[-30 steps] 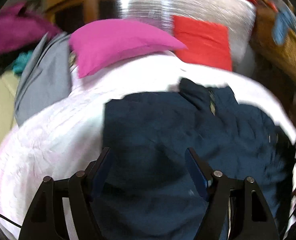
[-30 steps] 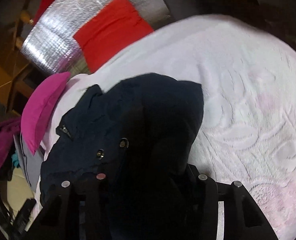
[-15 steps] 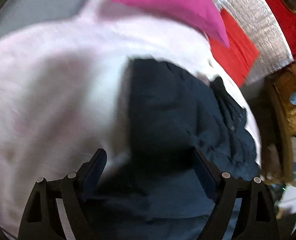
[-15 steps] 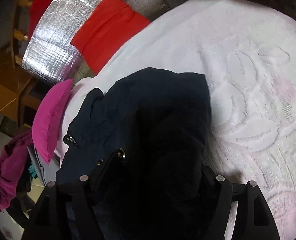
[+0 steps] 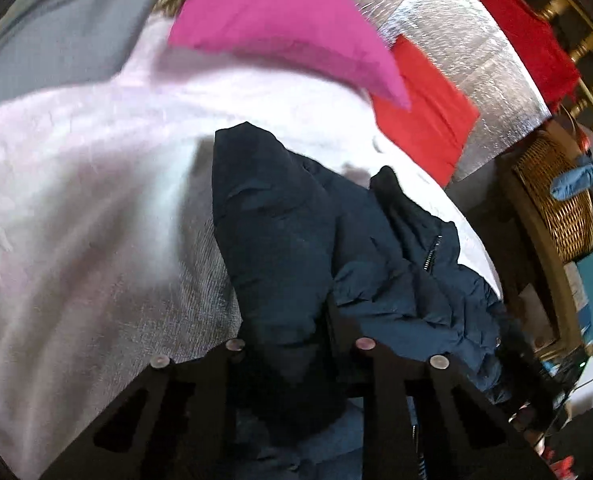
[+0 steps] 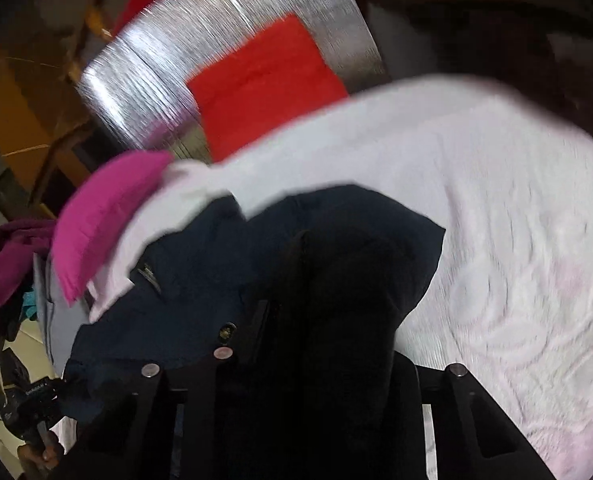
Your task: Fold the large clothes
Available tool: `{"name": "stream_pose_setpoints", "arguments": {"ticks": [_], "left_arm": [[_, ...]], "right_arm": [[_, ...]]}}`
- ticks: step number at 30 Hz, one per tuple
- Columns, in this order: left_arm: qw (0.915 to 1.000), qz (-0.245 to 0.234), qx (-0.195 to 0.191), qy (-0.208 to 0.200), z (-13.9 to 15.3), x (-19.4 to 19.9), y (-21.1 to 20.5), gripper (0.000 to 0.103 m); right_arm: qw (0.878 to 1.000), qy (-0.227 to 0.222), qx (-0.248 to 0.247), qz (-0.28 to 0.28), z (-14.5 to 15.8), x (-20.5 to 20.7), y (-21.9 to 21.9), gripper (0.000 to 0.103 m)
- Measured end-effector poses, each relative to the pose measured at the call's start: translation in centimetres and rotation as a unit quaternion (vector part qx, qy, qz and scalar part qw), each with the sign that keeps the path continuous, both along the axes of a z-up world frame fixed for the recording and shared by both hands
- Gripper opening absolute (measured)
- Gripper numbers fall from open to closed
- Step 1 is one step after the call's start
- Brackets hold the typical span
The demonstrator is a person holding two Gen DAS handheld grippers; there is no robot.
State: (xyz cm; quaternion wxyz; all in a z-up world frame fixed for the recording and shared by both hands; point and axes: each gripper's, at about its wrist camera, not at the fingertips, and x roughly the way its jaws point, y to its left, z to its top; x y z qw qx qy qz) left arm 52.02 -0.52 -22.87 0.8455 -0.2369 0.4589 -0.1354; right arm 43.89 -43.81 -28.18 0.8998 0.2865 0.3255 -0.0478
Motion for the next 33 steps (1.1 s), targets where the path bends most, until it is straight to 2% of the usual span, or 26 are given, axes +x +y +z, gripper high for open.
{"name": "stream_pose_setpoints", "arguments": {"ticks": [2,4,6,8,10,11,12,13,17,18,20,21,23,24,26,27,28,31,33], "left_arm": [[0.9999,0.004,0.004,-0.012,0.4,-0.6,0.3,0.019],[1.0000,0.002,0.007,-0.004,-0.2,-0.7,0.3,0.019],[0.9995,-0.002,0.026,0.015,-1.3,-0.7,0.1,0.020],[0.9989,-0.006,0.039,0.024,-2.0,-0.7,0.3,0.024],[0.9987,0.002,0.038,0.034,-1.9,-0.7,0.6,0.035],[0.9986,0.008,0.034,0.041,-2.0,-0.8,0.9,0.043],[0.9981,0.015,0.030,0.053,-2.0,-1.0,1.2,0.054],[0.9976,0.018,0.030,0.059,-2.0,-1.2,1.3,0.059],[0.9986,0.018,0.001,0.050,-1.4,-2.1,1.9,0.073],[0.9986,0.017,-0.017,0.047,-1.5,-2.2,1.9,0.073],[0.9982,0.014,-0.036,0.046,-1.9,-2.2,2.0,0.071],[0.9983,0.014,-0.040,0.041,-2.2,-2.0,1.9,0.063],[0.9988,0.012,-0.025,0.041,-2.5,-1.9,1.6,0.037],[0.9988,0.014,-0.024,0.039,-2.6,-2.0,1.7,0.033],[0.9989,0.020,-0.028,0.033,-2.3,-2.1,1.7,0.024],[0.9991,0.020,-0.027,0.026,-1.8,-2.3,1.7,0.021],[0.9994,0.020,-0.023,0.018,-1.4,-2.4,1.6,0.020],[0.9998,0.018,0.003,0.008,-0.4,-3.1,1.2,0.018],[0.9994,0.014,0.023,0.021,-1.1,-2.8,0.8,0.019]], "right_arm": [[1.000,-0.005,-0.011,0.004,-0.1,-0.3,0.3,0.034],[1.000,0.021,-0.010,0.009,-1.4,0.1,0.1,0.034],[0.998,0.051,0.017,0.021,-3.2,0.4,-0.5,0.035],[0.998,0.053,0.026,0.018,-3.3,-0.1,-0.9,0.043],[0.998,0.053,0.042,0.020,-2.9,-0.9,-1.2,0.048],[0.997,0.053,0.046,0.014,-2.8,-1.5,-1.4,0.050],[0.997,0.054,0.050,0.010,-2.6,-1.8,-1.6,0.059],[0.997,0.050,0.061,0.008,-2.5,-2.4,-2.0,0.066],[0.992,0.036,0.124,-0.012,-2.6,-4.2,-3.9,0.074],[0.989,0.036,0.145,-0.011,-2.9,-4.3,-4.2,0.075],[0.985,0.042,0.168,-0.007,-3.6,-4.3,-4.4,0.075],[0.984,0.046,0.171,-0.003,-4.0,-4.2,-4.3,0.075],[0.985,0.058,0.162,0.010,-4.3,-3.8,-3.7,0.070],[0.987,0.069,0.142,0.015,-4.2,-3.5,-3.3,0.048],[0.991,0.070,0.108,0.021,-3.4,-3.7,-2.6,0.035],[0.994,0.058,0.088,0.024,-2.3,-4.1,-2.2,0.027],[0.996,0.048,0.077,0.025,-1.5,-4.5,-2.1,0.024],[0.998,0.016,0.064,0.024,0.4,-6.0,-1.8,0.023],[0.998,0.032,0.056,0.024,-0.3,-5.9,-1.6,0.023]]}}
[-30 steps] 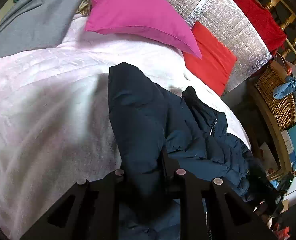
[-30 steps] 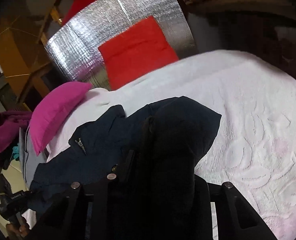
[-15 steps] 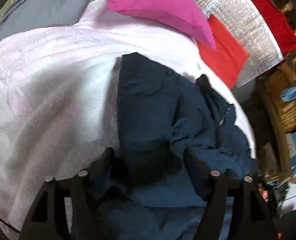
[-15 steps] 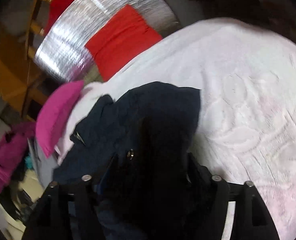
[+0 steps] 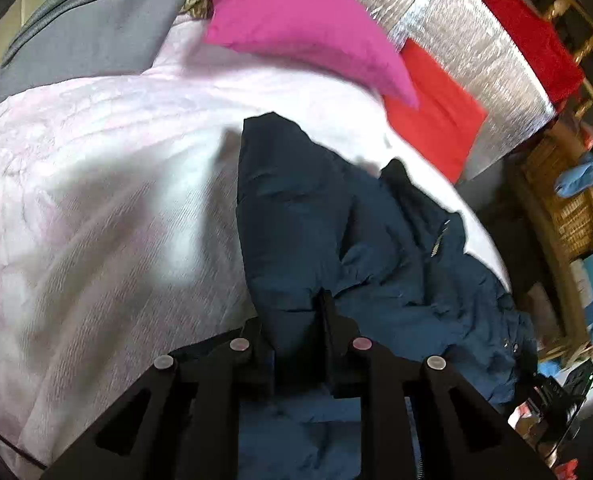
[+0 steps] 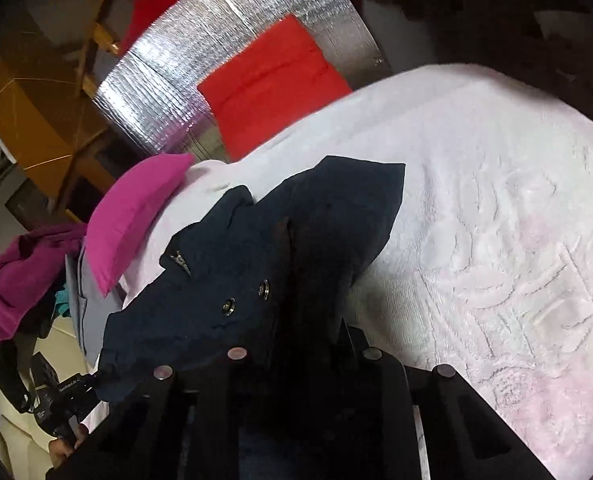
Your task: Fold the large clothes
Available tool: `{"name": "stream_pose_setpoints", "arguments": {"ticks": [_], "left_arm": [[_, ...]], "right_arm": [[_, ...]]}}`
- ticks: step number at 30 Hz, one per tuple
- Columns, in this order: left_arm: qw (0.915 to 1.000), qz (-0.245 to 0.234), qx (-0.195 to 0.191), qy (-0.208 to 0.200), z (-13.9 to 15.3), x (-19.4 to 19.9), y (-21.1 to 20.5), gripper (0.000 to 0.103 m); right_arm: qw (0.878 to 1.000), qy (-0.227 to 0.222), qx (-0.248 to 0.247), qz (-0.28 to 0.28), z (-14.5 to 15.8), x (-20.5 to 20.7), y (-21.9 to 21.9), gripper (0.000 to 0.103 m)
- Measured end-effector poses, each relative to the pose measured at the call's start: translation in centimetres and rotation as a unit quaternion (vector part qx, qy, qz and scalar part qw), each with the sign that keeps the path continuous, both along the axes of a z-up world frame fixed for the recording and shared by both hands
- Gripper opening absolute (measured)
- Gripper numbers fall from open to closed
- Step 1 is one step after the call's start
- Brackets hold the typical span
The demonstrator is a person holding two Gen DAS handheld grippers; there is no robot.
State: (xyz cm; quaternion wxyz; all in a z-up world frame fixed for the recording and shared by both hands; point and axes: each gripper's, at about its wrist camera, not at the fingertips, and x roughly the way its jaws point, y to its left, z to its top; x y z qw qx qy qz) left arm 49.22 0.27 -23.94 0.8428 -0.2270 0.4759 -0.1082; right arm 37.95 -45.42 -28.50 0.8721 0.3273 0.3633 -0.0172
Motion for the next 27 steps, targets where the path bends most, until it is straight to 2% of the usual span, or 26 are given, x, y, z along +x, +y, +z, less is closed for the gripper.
{"name": "stream_pose_setpoints", "arguments": {"ticks": [2,5,6,8,9,10,12,15,19,22,23,24,27], "left_arm": [[0.9998,-0.008,0.014,0.012,-0.8,0.1,-0.2,0.022],[0.9993,-0.012,0.030,0.017,-0.5,0.2,-0.3,0.030],[0.9994,-0.010,0.026,0.019,-0.5,0.1,-0.1,0.032],[0.9997,-0.004,0.018,0.019,0.0,-0.3,0.4,0.038],[0.9996,0.002,0.021,0.019,0.4,-0.6,0.8,0.047],[0.9996,0.006,0.020,0.018,0.7,-0.8,1.0,0.052],[0.9998,0.015,0.002,0.009,1.4,-1.5,1.3,0.066],[0.9995,0.021,-0.016,0.014,1.6,-1.5,1.6,0.081],[0.9983,0.031,-0.012,0.048,-0.2,-0.7,1.5,0.081],[0.9988,0.023,0.009,0.044,-0.8,-0.4,1.0,0.080],[0.9989,0.020,0.013,0.040,-0.9,-0.4,0.9,0.080],[0.9990,0.020,0.014,0.038,-0.9,-0.4,0.9,0.078],[0.9990,0.023,0.026,0.029,-0.5,-0.6,0.7,0.065]], "right_arm": [[0.999,0.038,0.007,0.004,-2.0,0.8,-0.1,0.024],[0.999,0.044,0.029,0.003,-2.5,0.8,-0.8,0.030],[0.998,0.045,0.037,-0.002,-2.2,0.5,-1.0,0.036],[0.998,0.040,0.054,-0.005,-1.7,-0.2,-1.7,0.056],[0.998,0.033,0.061,-0.010,-1.4,-0.8,-2.1,0.068],[0.997,0.030,0.064,-0.018,-1.0,-1.4,-2.6,0.071],[0.996,0.030,0.077,-0.026,-1.0,-2.1,-3.3,0.071],[0.993,0.032,0.109,-0.035,-1.5,-2.8,-4.3,0.071],[0.988,0.043,0.146,-0.031,-3.2,-2.1,-3.9,0.072],[0.990,0.059,0.128,-0.018,-4.0,-1.1,-2.6,0.070],[0.991,0.071,0.111,-0.013,-4.1,-0.8,-2.0,0.067],[0.993,0.075,0.095,-0.010,-4.0,-0.7,-1.6,0.058],[0.996,0.061,0.057,0.000,-2.5,-1.2,-0.9,0.037]]}}
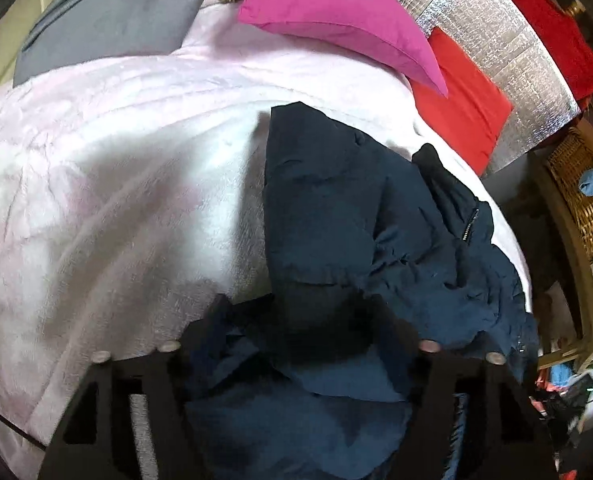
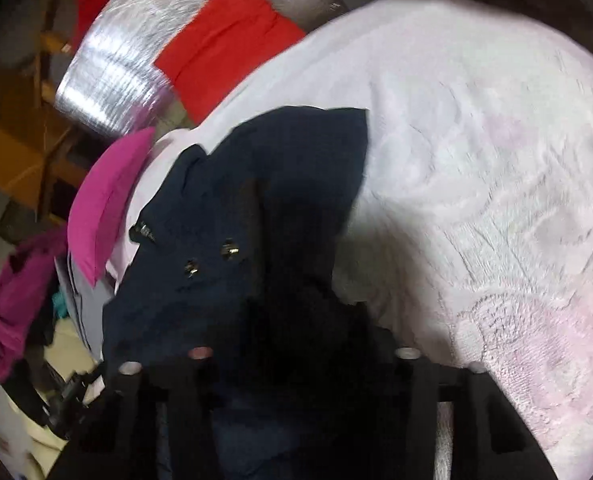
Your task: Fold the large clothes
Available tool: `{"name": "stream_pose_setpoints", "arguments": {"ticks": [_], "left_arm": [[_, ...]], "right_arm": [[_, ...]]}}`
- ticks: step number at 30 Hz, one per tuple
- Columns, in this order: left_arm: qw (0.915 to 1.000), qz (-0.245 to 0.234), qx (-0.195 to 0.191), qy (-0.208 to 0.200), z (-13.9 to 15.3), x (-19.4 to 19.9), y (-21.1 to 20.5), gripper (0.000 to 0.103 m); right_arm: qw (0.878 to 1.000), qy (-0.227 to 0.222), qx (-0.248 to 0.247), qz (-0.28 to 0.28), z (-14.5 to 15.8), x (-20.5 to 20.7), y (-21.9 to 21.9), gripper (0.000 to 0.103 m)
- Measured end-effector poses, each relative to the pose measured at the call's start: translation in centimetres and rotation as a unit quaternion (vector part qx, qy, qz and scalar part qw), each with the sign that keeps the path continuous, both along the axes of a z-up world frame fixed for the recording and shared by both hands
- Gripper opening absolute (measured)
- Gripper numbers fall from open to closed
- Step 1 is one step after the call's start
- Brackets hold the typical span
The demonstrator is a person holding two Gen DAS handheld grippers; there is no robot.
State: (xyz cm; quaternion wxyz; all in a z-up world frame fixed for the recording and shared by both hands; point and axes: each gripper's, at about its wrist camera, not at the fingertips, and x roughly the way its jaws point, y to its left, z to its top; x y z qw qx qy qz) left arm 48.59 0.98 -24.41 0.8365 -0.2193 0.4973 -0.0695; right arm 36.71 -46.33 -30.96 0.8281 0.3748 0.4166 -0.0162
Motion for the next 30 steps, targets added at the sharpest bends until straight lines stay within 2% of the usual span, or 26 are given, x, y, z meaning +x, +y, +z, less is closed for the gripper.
{"name": "stream_pose_setpoints", "arguments": {"ticks": [1,4,7,9,12,15,23,27,30], "left_arm": [[1.0000,0.001,0.000,-0.001,0.1,-0.1,0.0,0.064],[1.0000,0.002,0.003,0.006,0.1,-0.3,0.2,0.065],[0.9998,-0.005,0.009,0.014,-0.3,-0.4,0.3,0.067],[0.9997,-0.010,0.016,0.014,-0.3,-0.3,0.1,0.067],[0.9997,-0.007,0.013,0.018,0.0,-0.6,0.4,0.067],[0.9997,-0.003,0.021,0.015,0.6,-1.3,0.3,0.067],[0.9965,0.003,0.075,-0.038,3.3,-5.4,1.3,0.068],[0.9943,0.015,0.098,-0.040,3.0,-8.6,3.1,0.068],[0.9943,0.025,0.097,-0.035,2.8,-11.5,4.4,0.068]], "right_arm": [[1.000,-0.012,-0.017,0.000,0.9,-0.4,0.2,0.032],[0.998,-0.032,-0.049,-0.001,2.3,-1.1,0.8,0.030],[0.999,0.013,-0.037,0.006,-0.1,-0.4,0.7,0.030],[1.000,0.019,-0.023,0.010,-0.7,-0.2,0.5,0.030],[1.000,0.014,-0.012,0.004,0.0,-0.8,0.1,0.037],[1.000,0.024,-0.015,0.000,0.3,-1.5,-0.2,0.058],[1.000,-0.009,-0.003,-0.023,1.8,-5.0,-2.0,0.058],[1.000,-0.011,0.009,-0.019,1.5,-7.4,-2.4,0.058],[1.000,-0.014,0.020,-0.012,1.3,-8.8,-2.3,0.058]]}}
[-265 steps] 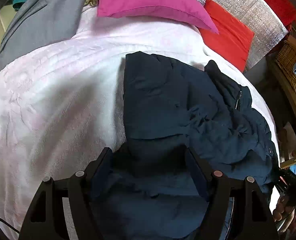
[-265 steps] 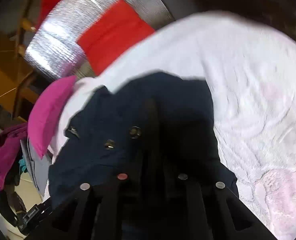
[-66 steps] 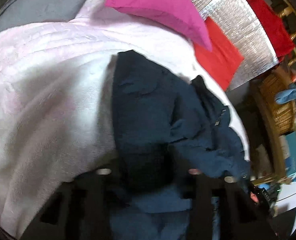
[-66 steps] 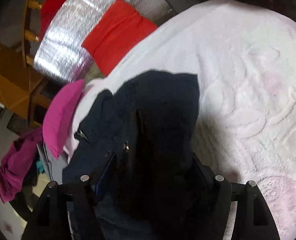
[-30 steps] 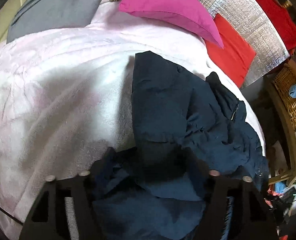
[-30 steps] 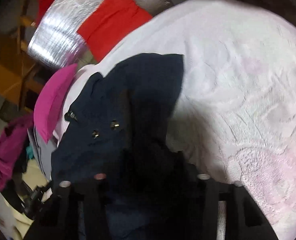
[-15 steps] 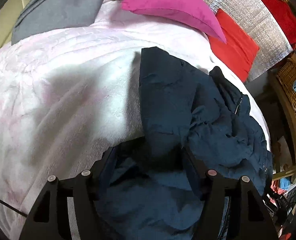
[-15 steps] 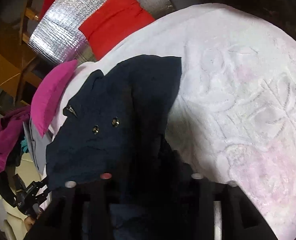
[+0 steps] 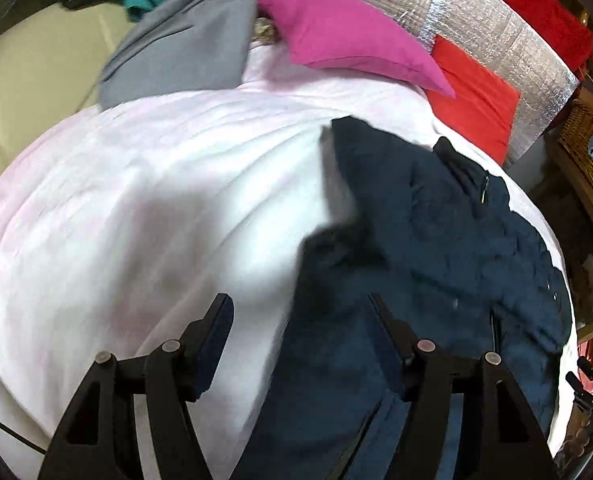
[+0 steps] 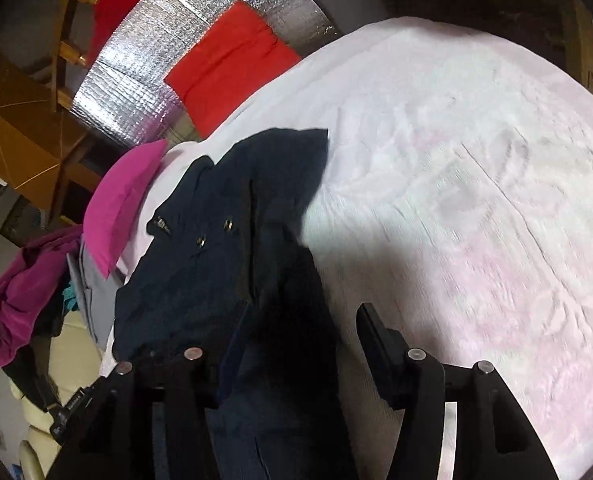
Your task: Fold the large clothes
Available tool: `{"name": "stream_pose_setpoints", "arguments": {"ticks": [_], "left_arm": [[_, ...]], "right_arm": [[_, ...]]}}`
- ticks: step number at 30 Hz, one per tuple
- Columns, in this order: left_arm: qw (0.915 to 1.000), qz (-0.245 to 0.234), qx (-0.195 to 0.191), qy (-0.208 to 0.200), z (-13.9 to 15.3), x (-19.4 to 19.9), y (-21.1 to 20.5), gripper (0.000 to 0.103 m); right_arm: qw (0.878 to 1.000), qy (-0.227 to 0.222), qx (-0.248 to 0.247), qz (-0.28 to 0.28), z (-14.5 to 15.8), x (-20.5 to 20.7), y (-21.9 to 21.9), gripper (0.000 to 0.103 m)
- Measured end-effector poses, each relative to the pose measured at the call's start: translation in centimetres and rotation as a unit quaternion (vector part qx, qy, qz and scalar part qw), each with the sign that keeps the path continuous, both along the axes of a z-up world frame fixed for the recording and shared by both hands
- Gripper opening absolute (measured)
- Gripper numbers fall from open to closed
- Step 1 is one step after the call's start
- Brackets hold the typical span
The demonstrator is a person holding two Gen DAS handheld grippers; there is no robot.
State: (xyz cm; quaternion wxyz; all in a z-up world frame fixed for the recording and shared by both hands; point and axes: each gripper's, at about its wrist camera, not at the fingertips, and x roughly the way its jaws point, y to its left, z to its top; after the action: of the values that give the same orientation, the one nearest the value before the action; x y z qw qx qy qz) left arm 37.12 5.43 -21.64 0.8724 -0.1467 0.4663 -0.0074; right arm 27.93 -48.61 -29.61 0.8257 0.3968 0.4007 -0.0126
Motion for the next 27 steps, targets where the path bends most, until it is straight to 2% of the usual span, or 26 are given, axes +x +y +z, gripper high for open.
{"name": "stream_pose_setpoints", "arguments": {"ticks": [6,11,18,20,23,25,26,27], "left_arm": [[0.9999,-0.003,0.009,-0.009,0.4,-6.1,0.3,0.068],[0.9996,-0.014,0.009,0.023,-0.7,-10.2,0.4,0.069],[0.9964,-0.029,-0.045,0.066,-1.7,-12.5,0.8,0.069],[0.9948,-0.026,-0.043,0.088,-2.1,-12.7,0.8,0.068],[0.9942,-0.033,-0.042,0.093,-2.2,-13.0,0.6,0.067],[0.9939,-0.041,-0.037,0.095,-2.2,-13.2,0.3,0.056],[0.9934,-0.047,-0.040,0.097,-2.3,-13.4,0.1,0.045],[0.9930,-0.050,-0.042,0.099,-2.4,-13.4,0.0,0.039]], "right_arm": [[0.999,-0.017,0.042,0.014,-0.1,-4.5,0.7,0.058],[0.997,-0.016,0.072,0.035,-0.8,-7.5,1.8,0.058],[0.992,0.009,0.109,0.066,-3.1,-10.2,3.0,0.059],[0.993,0.024,0.101,0.064,-3.7,-10.4,3.0,0.060],[0.989,0.044,0.119,0.077,-4.9,-10.3,3.4,0.060],[0.988,0.053,0.110,0.096,-5.3,-10.2,4.4,0.060],[0.988,0.051,0.100,0.107,-5.1,-10.3,4.9,0.060],[0.988,0.044,0.091,0.119,-4.8,-10.5,5.5,0.056]]}}
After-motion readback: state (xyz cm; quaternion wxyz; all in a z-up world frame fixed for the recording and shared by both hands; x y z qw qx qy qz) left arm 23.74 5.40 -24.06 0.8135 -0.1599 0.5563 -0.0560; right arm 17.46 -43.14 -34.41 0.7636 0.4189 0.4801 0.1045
